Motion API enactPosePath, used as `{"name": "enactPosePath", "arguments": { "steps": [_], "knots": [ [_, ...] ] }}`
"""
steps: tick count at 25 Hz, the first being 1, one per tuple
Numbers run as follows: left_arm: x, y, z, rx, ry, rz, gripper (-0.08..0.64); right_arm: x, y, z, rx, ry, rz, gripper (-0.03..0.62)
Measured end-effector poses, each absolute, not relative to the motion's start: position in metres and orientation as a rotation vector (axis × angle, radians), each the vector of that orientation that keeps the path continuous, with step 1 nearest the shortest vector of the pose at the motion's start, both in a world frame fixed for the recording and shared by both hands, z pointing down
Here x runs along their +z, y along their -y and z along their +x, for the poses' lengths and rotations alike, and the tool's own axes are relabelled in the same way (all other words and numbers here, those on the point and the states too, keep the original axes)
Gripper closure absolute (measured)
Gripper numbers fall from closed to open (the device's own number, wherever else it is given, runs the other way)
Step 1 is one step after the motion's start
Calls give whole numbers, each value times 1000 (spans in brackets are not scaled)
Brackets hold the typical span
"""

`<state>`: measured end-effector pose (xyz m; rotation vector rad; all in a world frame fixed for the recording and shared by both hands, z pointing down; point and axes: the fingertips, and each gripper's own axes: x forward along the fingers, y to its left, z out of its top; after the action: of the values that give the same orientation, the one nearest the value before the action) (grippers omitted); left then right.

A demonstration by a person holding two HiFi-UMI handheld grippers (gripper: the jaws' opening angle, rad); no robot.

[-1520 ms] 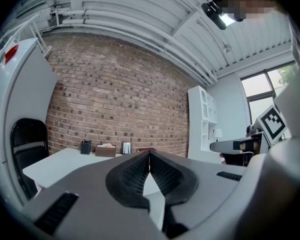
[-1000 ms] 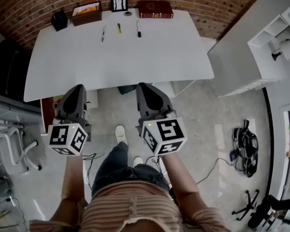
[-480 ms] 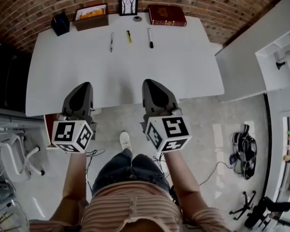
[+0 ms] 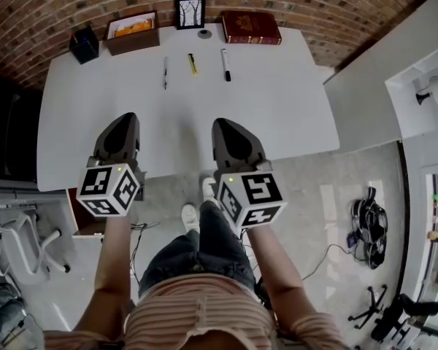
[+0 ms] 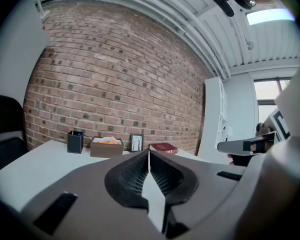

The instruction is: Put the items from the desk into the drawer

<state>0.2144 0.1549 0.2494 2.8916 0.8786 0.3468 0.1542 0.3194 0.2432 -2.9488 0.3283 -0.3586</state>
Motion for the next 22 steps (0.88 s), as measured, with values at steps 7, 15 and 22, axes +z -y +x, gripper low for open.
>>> {"name": "enactPosePath", "arguments": {
  "steps": [7, 15, 22],
  "knots": [
    [277, -176, 270, 464, -871, 2907, 534, 253, -332, 199, -397, -358, -2945, 575],
    [316, -207, 338, 648, -862, 2907, 470, 275, -351, 252, -470, -400, -2906, 575],
    [356, -226, 394, 832, -814, 2896, 453, 293, -368, 298, -537, -428, -2890, 575]
  ]
}}
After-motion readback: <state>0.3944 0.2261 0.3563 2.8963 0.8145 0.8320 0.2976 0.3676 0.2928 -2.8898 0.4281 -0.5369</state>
